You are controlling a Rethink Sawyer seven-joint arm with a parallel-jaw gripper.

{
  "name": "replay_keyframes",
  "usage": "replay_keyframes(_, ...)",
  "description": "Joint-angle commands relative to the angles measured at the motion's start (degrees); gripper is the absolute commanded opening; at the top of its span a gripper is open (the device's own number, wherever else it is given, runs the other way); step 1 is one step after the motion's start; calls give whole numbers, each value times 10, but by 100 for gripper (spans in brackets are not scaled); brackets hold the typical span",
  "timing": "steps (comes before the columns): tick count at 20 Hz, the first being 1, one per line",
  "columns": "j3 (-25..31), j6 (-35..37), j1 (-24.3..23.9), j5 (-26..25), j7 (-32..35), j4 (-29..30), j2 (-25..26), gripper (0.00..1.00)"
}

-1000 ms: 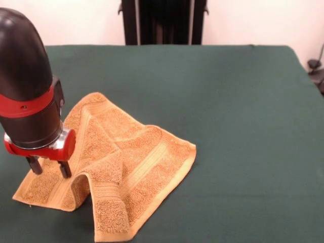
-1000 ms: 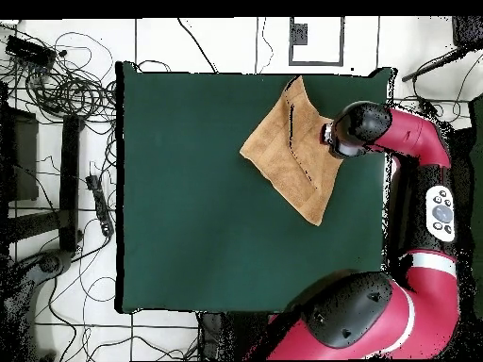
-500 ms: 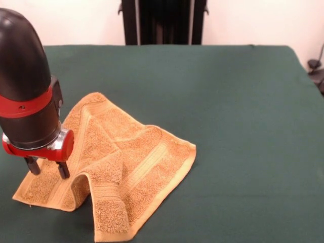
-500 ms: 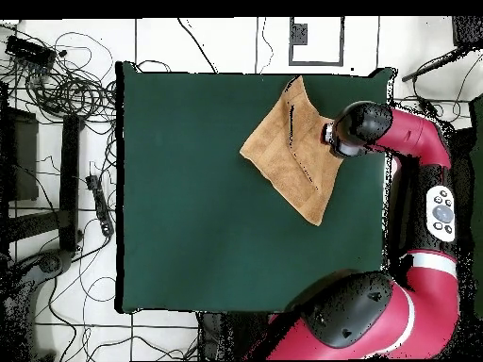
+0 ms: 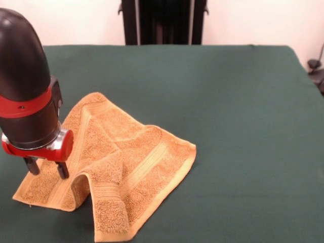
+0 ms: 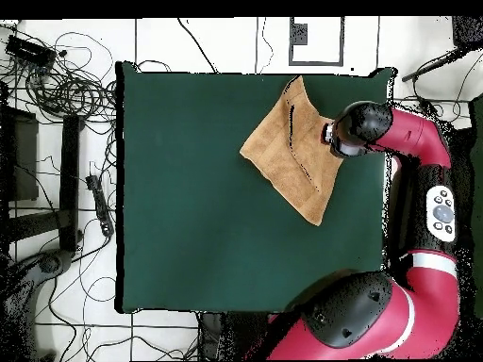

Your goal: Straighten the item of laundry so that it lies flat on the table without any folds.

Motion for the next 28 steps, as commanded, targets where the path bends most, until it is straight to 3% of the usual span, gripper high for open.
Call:
replay_keyframes(1, 25, -27, 18, -21, -126, 16, 5, 100)
replay_keyframes(28, 28, -33, 13, -26, -130, 17, 10, 100)
